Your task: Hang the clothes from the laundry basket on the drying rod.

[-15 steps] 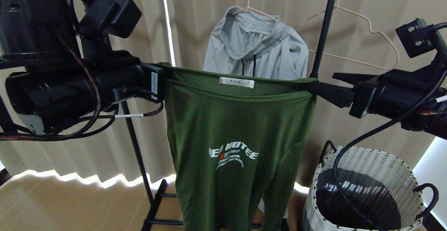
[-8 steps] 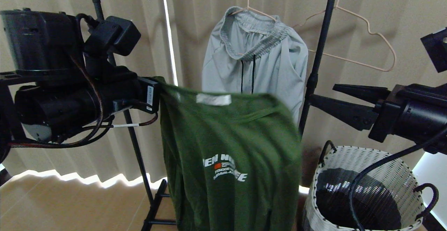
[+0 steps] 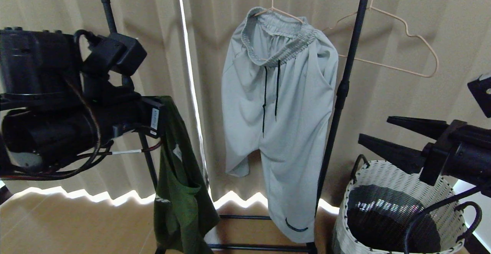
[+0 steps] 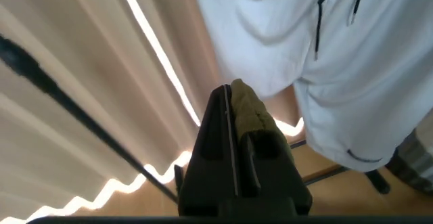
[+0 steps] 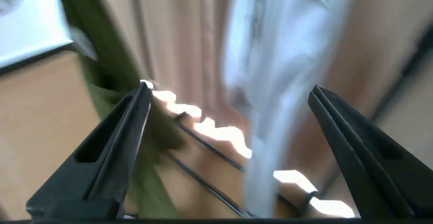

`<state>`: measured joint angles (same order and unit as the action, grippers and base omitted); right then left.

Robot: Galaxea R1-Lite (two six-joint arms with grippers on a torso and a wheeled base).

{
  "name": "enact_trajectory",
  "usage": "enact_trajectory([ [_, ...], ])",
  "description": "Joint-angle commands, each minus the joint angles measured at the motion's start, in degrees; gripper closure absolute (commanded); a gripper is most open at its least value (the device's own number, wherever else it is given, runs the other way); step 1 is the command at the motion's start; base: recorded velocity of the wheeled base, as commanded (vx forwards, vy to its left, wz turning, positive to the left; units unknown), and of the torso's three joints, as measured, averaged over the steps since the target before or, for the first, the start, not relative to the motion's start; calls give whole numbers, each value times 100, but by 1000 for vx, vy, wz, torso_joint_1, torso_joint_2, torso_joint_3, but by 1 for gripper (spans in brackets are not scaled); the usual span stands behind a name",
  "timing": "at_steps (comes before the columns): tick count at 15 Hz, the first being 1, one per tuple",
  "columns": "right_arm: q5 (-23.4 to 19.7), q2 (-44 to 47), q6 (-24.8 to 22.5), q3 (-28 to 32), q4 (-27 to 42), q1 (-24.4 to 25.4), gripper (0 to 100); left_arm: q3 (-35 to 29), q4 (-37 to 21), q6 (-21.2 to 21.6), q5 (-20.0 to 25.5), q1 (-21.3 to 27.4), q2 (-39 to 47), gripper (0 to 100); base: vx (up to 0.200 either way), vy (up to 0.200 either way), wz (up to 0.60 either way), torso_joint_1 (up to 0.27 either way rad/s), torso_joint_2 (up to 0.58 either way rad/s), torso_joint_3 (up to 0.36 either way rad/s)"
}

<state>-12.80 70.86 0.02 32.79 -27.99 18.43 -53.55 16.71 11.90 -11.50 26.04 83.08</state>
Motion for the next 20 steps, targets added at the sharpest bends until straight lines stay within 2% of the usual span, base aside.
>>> enact_trajectory([
  [1, 93, -328, -433, -590, 4, -560, 0, 785, 7, 111, -46, -442, -1101, 100, 0, 0, 0, 0, 0, 0],
  [3, 366, -565, -811, -1047, -5, -701, 0, 1330, 7, 102, -37, -697, -1742, 100, 0, 0, 0, 0, 0, 0],
  [4, 621, -741, -1110, -1495, -49, -789, 0, 1901, 16, 85, -11, -855, -2314, 100, 0, 0, 0, 0, 0, 0],
  [6, 656, -925, -1224, -2093, -128, -789, 0, 2596, -10, 49, -46, -881, -3061, 100, 0, 0, 0, 0, 0, 0],
  [8, 665, -1004, -1233, -2286, -286, -797, 0, 2771, -28, 41, -46, -1250, -3395, 100, 0, 0, 0, 0, 0, 0],
  [9, 665, -1083, -1233, -2409, -339, -876, 0, 2806, -28, -3, 25, -1918, -3553, 100, 0, 0, 0, 0, 0, 0],
  [11, 674, -1207, -1215, -2409, -356, -1184, 0, 2956, -28, -223, 165, -2490, -3729, 100, 0, 0, 0, 0, 0, 0],
  [14, 682, -1461, -1233, -2523, -348, -1404, 0, 3211, -28, -698, 376, -2586, -3896, 100, 0, 0, 0, 0, 0, 0],
  [18, 691, -1760, -1233, -2479, -339, -1448, 0, 3351, -45, -575, 385, -2595, -4072, 100, 0, 0, 0, 0, 0, 0],
  [20, 682, -1848, -1242, -2444, -339, -1623, 0, 3395, -37, -539, 385, -2595, -4124, 100, 0, 0, 0, 0, 0, 0],
])
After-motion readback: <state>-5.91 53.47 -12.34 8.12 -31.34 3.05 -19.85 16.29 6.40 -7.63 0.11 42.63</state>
